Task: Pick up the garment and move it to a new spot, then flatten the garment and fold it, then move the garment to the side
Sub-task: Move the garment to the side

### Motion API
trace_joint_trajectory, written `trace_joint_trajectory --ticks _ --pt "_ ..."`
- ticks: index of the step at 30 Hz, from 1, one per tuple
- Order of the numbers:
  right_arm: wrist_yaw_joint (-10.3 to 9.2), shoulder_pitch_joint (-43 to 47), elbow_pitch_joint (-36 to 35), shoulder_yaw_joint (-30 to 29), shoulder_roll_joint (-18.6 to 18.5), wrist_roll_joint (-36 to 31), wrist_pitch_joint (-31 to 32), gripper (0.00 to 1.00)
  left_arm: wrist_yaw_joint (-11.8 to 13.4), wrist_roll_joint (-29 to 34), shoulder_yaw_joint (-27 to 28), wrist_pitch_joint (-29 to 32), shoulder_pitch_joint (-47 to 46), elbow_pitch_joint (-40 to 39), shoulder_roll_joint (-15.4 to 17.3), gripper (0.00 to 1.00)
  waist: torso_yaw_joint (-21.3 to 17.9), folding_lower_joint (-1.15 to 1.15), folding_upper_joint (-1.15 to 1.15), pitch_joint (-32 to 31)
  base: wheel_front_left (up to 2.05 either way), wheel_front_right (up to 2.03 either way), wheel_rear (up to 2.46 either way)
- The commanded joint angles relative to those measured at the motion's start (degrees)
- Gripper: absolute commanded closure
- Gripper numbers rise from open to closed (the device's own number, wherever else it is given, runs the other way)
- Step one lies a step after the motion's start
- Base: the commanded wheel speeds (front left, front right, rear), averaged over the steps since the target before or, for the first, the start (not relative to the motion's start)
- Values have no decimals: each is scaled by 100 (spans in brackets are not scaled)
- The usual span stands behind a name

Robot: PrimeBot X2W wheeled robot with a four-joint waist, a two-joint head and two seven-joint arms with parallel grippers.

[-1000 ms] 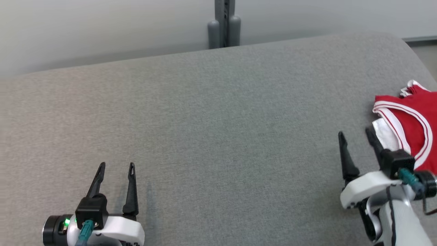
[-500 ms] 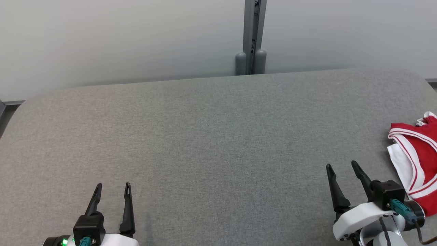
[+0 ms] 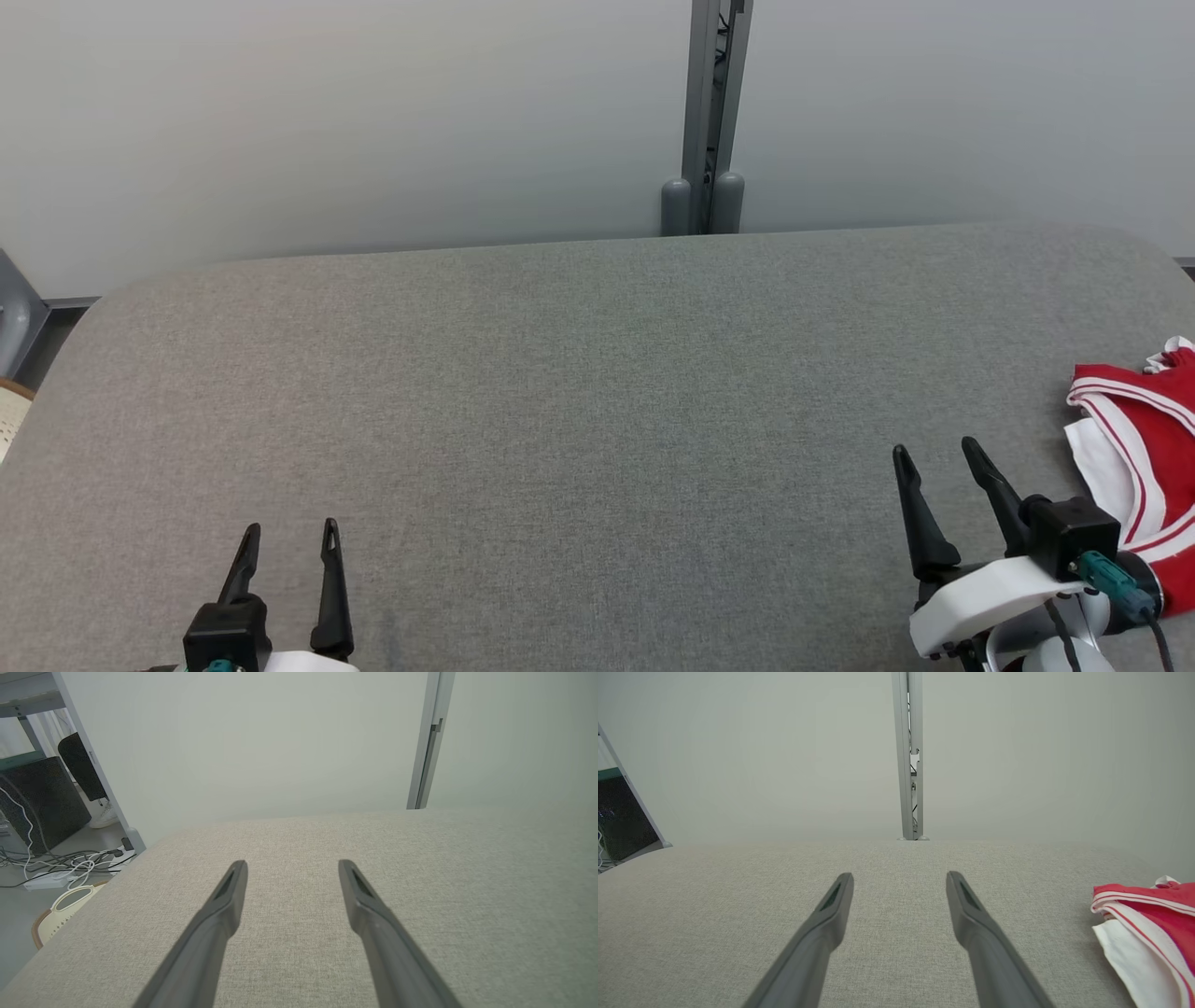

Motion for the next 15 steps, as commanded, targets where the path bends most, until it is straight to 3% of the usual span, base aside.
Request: trace_joint_trajectory --ticks 1,15 --pt "-1 79 -40 -22 -35 58 -24 0 8 -49 48 -4 34 10 19 0 1 0 0 -16 0 0 0" --pt "0 193 -126 219 -33 -6 -24 0 -133 -158 210 -4 1 74 18 0 -48 0 0 -22 0 0 0"
